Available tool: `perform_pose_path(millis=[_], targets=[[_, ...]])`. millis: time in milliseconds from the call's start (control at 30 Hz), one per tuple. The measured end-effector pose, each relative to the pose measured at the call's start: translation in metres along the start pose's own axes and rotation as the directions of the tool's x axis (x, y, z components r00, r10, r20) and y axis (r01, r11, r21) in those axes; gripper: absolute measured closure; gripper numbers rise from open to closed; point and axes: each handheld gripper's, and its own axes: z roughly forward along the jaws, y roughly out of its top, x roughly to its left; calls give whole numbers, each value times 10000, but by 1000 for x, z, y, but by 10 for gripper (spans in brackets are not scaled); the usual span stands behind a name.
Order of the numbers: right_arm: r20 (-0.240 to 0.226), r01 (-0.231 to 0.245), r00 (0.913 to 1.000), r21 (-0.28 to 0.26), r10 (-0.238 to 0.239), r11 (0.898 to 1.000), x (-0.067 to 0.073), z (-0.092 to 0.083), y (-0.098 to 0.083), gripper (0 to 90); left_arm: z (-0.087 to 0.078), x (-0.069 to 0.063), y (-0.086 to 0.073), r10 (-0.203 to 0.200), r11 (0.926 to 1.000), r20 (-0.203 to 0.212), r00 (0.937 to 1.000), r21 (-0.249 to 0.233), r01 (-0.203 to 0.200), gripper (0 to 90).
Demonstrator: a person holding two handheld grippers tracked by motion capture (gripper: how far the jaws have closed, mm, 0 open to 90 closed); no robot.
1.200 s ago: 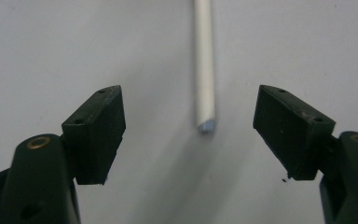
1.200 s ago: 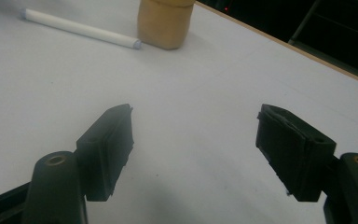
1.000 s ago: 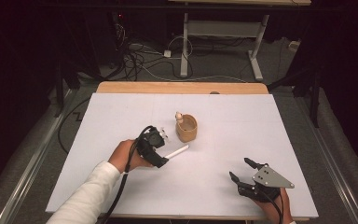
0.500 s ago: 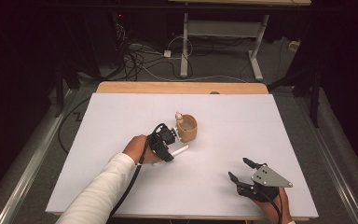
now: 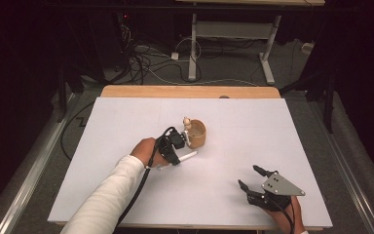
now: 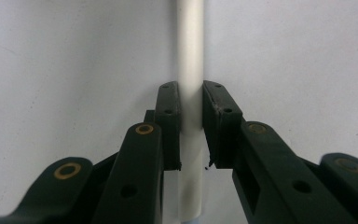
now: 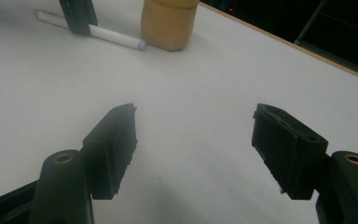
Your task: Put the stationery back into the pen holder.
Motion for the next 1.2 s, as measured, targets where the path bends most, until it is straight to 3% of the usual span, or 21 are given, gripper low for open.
perform_pose_path(millis=[200, 300, 333, 433, 533, 633, 667, 733, 767, 800, 867, 1000, 1100, 1133, 1200], targets=[[-8, -26, 10000, -19, 26, 10000, 0, 0, 0, 307, -6, -3, -14, 28, 9958, -234, 9997, -919, -49, 751], [-1, -27, 10000, -4, 27, 10000, 0, 0, 0, 307, -14, -4, -22, -31, 9866, -273, 9996, -1634, -14, 752], [5, -12, 10000, -7, 12, 10000, 0, 0, 0, 307, -17, -5, -25, -90, 9811, -479, 9988, -1935, -5, 752], [-3, -25, 10000, -20, 25, 10000, 0, -1, 0, 307, -22, -6, -31, -159, 9676, -535, 9984, -2526, 19, 753], [21, -63, 10000, -24, 63, 10000, 0, -1, 0, 306, -26, -8, -37, -237, 9482, -804, 9965, -3175, -31, 753], [37, -50, 10000, -36, 50, 10000, 0, -1, 0, 306, -29, -10, -42, -412, 9195, -803, 9959, -3929, 64, 753], [33, -51, 10000, -45, 51, 10000, 0, -1, 0, 306, -29, -11, -43, -451, 9135, -827, 9955, -4067, 76, 753], [20, -55, 10000, -60, 55, 10000, 0, -1, 0, 305, -29, -11, -44, -421, 9064, -782, 9960, -4224, 52, 754], [26, -94, 10000, -59, 94, 9999, 0, -1, 0, 305, -28, -12, -44, -393, 9068, -745, 9964, -4215, 42, 754], [17, -99, 9999, -66, 99, 9999, 0, -1, 0, 305, -27, -13, -45, -448, 9047, -981, 9942, -4261, -13, 754], [8, -110, 9999, -84, 110, 9999, -1, -1, 0, 305, -28, -14, -46, -411, 8976, -926, 9949, -4407, -39, 754], [-13, -98, 10000, -110, 98, 9999, -1, -2, 0, 305, -36, -20, -50, -333, 8667, -1225, 9919, -4978, -324, 754], [-12, -87, 10000, -122, 87, 9999, -1, -2, 0, 305, -42, -24, -52, -317, 8282, -1429, 9892, -5578, -540, 754], [-6, -83, 10000, -118, 83, 9999, -1, -2, 0, 305, -43, -25, -53, -485, 8009, -1429, 9886, -5969, -470, 754], [-13, -88, 10000, -124, 88, 9999, -1, -2, 0, 305, -44, -24, -54, -605, 7586, -1319, 9894, -6503, -403, 754]])
